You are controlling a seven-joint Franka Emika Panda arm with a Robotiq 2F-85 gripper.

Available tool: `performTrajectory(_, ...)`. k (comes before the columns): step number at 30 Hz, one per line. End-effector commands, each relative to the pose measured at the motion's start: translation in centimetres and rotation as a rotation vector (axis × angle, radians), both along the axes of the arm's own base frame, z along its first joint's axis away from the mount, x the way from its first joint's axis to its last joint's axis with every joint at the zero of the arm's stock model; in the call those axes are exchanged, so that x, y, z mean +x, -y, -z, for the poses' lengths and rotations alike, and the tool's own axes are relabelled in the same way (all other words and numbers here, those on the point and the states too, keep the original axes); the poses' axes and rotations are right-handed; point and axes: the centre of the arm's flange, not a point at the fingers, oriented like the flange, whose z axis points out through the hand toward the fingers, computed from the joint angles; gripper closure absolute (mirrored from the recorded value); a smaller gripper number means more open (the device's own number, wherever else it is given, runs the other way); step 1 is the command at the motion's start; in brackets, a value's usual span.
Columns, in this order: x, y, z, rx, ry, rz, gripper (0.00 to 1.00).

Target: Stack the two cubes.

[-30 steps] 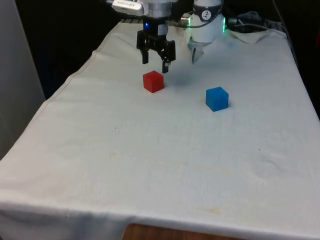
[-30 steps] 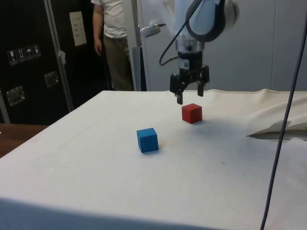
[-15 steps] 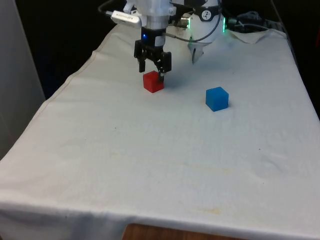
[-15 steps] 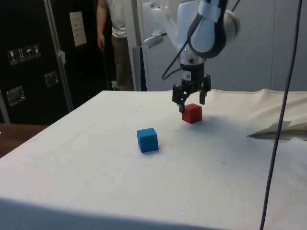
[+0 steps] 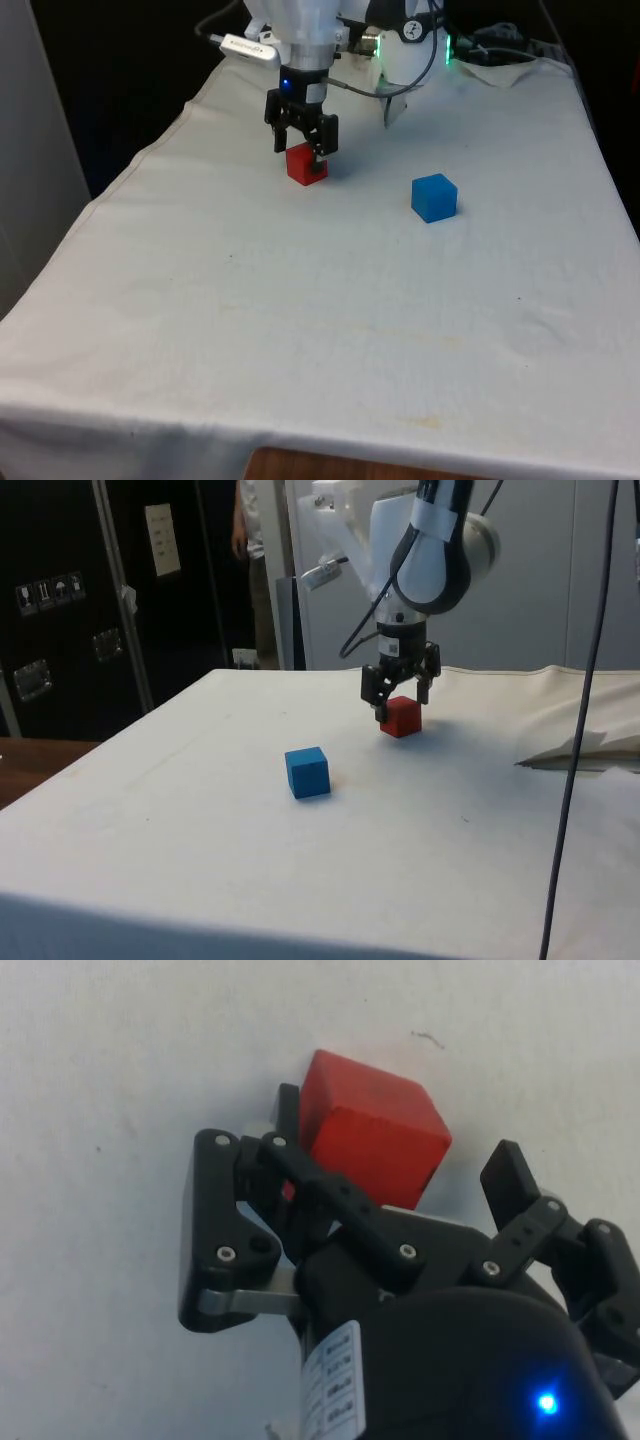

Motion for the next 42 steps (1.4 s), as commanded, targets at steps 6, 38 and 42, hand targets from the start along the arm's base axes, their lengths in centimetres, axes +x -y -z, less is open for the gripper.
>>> performTrajectory(6,0.3,0.0,0.1,0.0,0.001,0.001,0.0)
performTrajectory(38,1.2,0.4,-2.2,-0.002,0.017,-0.001,0.96)
performTrajectory(42,1.7,0.5,-3.9,0.005,0.028,-0.002,0.96)
